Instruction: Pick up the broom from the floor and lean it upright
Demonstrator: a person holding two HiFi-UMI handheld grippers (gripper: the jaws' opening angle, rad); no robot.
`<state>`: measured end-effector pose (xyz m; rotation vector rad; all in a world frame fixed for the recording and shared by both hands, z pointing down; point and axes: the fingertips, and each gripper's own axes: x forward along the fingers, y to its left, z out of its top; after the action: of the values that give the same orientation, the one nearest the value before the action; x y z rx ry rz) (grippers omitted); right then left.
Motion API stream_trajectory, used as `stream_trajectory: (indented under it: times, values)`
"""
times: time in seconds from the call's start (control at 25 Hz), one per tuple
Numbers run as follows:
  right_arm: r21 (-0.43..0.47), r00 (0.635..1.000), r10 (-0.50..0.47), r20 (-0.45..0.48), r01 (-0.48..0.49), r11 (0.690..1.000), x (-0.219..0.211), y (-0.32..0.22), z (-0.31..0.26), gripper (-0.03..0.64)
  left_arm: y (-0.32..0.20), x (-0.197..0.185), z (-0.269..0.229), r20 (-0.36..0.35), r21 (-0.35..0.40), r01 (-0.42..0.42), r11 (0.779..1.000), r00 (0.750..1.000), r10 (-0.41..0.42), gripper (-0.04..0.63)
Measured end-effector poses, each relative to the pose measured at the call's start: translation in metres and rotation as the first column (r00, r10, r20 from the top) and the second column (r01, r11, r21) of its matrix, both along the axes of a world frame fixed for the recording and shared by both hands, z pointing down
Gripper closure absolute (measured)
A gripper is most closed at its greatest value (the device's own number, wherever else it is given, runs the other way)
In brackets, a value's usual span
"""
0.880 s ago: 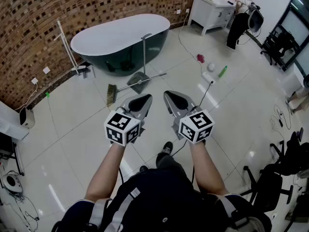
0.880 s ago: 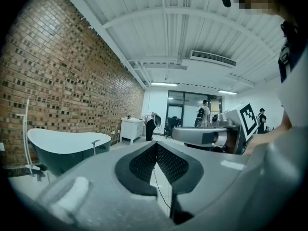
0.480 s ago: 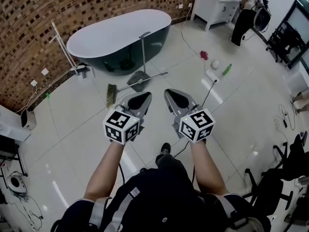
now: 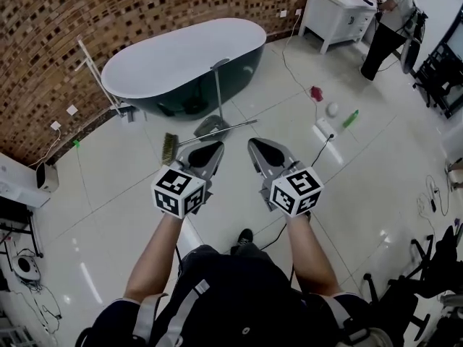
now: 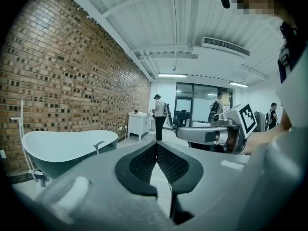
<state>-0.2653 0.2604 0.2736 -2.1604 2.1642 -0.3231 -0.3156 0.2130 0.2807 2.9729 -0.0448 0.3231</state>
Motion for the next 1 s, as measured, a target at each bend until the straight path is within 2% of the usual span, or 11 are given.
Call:
stream_trajectory:
  times: [0.2, 0.4, 0.68, 1.0]
  values:
    - [-0.011, 1.000, 0.005, 0.018, -0.005, 1.000, 0.024, -0.024, 0.006, 0.614, -0.021, 0.018, 0.012, 0.027, -0.013, -0.001, 1.000, 1.000, 0.001, 0.594]
    - [-0.048, 0.999, 0.027, 0.016, -0.027, 0.999, 0.046, -0.061, 0.019, 0.614, -0.059, 0.046, 0.025, 0.021, -0.038, -0.036, 0.999, 0.999, 0.037, 0.594]
    - [-0.108, 0.991, 0.131, -0.009, -0.131, 0.985, 0.097, -0.122, 0.029, 0.614, -0.121, 0.106, 0.044, 0.012, -0.038, -0.148, 0.988, 0.989, 0.148, 0.594]
    - [-0.138, 0.965, 0.263, -0.018, -0.263, 0.955, 0.145, -0.172, 0.033, 0.614, -0.178, 0.162, 0.059, 0.008, -0.082, -0.270, 0.959, 0.962, 0.271, 0.594]
